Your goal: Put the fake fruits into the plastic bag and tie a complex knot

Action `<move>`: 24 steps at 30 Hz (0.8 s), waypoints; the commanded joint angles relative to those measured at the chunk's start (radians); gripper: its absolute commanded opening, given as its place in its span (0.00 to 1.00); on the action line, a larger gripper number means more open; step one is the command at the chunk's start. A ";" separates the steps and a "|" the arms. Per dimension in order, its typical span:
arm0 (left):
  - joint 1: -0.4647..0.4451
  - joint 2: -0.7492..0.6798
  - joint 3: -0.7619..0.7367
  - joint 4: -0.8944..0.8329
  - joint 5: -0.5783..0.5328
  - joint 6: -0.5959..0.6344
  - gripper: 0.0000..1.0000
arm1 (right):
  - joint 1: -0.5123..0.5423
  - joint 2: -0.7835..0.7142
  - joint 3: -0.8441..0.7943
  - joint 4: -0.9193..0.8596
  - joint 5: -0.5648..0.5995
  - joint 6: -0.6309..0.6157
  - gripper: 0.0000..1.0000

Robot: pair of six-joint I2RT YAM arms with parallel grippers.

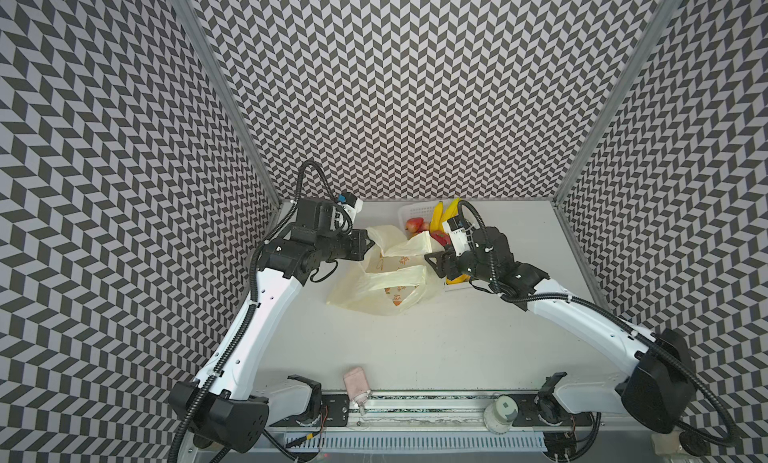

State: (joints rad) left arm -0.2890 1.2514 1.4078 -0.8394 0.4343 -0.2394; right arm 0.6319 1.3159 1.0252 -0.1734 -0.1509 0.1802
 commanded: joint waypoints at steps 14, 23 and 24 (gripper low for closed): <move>0.028 0.034 0.026 0.009 0.078 -0.032 0.00 | 0.000 -0.242 -0.121 0.116 -0.217 -0.438 1.00; 0.028 0.024 0.017 -0.006 0.069 -0.013 0.00 | 0.107 -0.081 0.087 0.167 -0.234 -0.488 0.89; 0.028 0.022 0.016 -0.013 0.065 -0.007 0.00 | 0.107 -0.073 0.104 0.172 -0.243 -0.478 0.78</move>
State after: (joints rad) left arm -0.2653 1.2850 1.4082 -0.8398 0.4950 -0.2642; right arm 0.7376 1.2301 1.0615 -0.1005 -0.3573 -0.2672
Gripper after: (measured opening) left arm 0.047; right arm 0.868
